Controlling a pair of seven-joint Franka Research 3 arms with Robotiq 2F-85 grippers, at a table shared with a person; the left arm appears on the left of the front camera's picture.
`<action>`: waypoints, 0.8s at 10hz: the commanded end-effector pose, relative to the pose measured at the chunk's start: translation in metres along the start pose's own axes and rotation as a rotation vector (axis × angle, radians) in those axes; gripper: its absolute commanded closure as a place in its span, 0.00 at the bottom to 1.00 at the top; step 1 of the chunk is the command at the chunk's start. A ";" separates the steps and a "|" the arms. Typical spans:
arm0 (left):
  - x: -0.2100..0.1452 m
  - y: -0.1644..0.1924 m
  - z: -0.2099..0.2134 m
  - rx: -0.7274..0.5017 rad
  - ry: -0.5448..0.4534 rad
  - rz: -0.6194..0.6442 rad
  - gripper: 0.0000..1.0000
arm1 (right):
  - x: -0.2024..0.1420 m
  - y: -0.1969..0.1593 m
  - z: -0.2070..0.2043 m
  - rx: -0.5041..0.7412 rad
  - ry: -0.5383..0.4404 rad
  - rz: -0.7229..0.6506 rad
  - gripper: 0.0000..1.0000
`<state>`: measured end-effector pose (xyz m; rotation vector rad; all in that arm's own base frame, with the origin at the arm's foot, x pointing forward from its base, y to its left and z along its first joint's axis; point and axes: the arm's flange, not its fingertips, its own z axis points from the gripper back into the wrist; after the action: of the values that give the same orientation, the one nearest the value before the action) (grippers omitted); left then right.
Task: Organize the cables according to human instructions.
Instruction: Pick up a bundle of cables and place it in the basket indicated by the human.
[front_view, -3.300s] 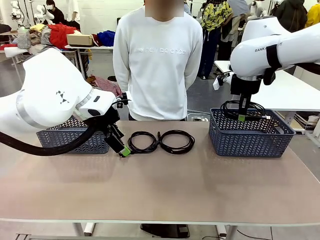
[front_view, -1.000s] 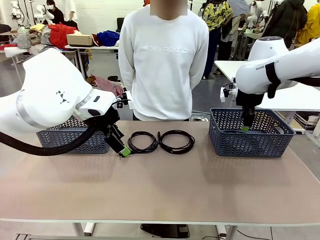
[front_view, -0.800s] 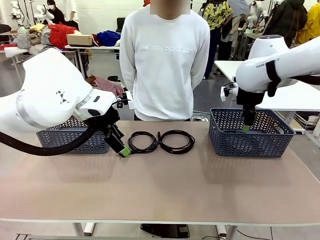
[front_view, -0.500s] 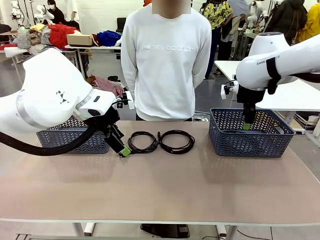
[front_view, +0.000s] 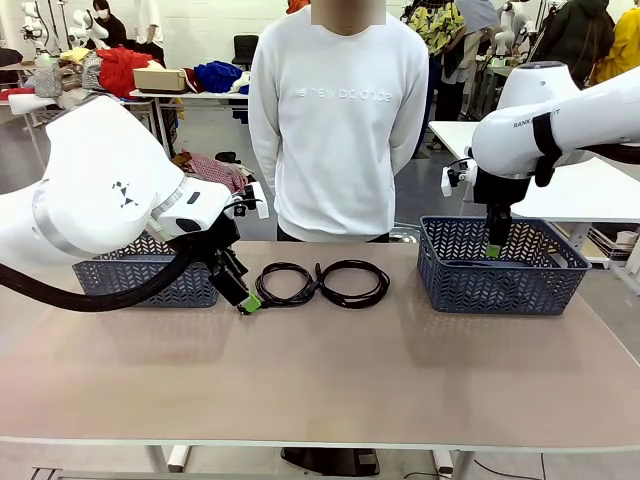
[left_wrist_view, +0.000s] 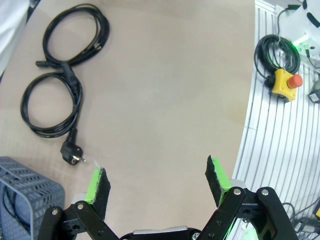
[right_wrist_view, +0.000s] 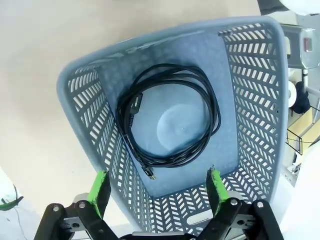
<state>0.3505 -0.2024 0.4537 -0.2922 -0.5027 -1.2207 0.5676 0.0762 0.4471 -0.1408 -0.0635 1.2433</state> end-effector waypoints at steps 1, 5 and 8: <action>-0.002 -0.001 0.000 0.005 0.000 0.003 0.00 | 0.003 -0.001 0.009 0.023 -0.038 -0.035 0.00; -0.002 -0.001 0.000 0.005 0.000 0.003 0.00 | 0.008 0.033 0.040 0.058 -0.126 -0.130 0.00; -0.002 -0.001 0.000 0.005 0.000 0.003 0.00 | 0.002 0.082 0.045 0.080 -0.226 -0.145 0.00</action>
<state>0.3505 -0.2024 0.4539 -0.2922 -0.5033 -1.2207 0.5086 0.1069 0.4862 0.0457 -0.1637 1.1246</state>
